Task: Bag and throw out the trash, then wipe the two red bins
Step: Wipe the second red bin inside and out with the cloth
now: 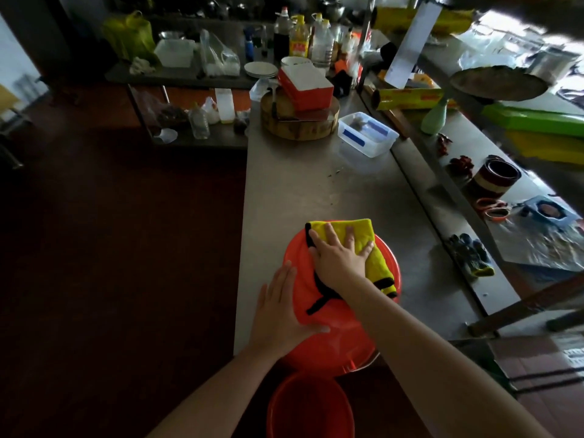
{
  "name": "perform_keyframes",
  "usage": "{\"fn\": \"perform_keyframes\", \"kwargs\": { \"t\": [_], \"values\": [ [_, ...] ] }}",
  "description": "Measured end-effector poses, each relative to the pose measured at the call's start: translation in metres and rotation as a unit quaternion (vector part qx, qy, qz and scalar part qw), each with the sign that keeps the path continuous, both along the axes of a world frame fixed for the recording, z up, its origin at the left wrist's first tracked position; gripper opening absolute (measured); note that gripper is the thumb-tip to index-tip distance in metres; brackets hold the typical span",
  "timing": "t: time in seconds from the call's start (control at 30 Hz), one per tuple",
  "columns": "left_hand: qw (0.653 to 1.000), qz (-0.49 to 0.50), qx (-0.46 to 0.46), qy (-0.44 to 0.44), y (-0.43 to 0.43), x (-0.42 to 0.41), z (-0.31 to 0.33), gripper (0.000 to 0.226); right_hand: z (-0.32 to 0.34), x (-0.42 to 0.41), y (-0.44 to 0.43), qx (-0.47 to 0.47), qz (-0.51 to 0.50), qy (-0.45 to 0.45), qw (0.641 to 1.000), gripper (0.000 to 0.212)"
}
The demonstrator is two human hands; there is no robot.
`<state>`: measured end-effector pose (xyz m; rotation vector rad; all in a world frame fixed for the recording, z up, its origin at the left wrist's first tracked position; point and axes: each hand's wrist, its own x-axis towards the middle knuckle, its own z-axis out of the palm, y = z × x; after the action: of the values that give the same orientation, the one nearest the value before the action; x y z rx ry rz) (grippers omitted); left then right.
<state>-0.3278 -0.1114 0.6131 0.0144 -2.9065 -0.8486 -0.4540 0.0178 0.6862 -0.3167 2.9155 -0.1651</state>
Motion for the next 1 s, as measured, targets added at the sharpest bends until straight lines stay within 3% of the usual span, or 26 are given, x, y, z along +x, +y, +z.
{"fn": "perform_keyframes", "kwargs": {
  "t": [0.33,0.57,1.0],
  "values": [
    [1.0,0.017,-0.02,0.011,0.005,0.001,0.002,0.14,-0.002,0.065,0.029,-0.015,0.015,0.011,1.0,0.055],
    [0.999,0.01,-0.015,0.051,0.006,0.009,-0.003,0.126,-0.007,0.114,0.046,-0.005,0.013,0.02,1.0,0.053],
    [1.0,0.005,-0.007,0.007,0.005,0.002,0.001,0.139,-0.004,0.005,0.026,-0.01,-0.024,0.019,0.999,0.053]
  ]
}}
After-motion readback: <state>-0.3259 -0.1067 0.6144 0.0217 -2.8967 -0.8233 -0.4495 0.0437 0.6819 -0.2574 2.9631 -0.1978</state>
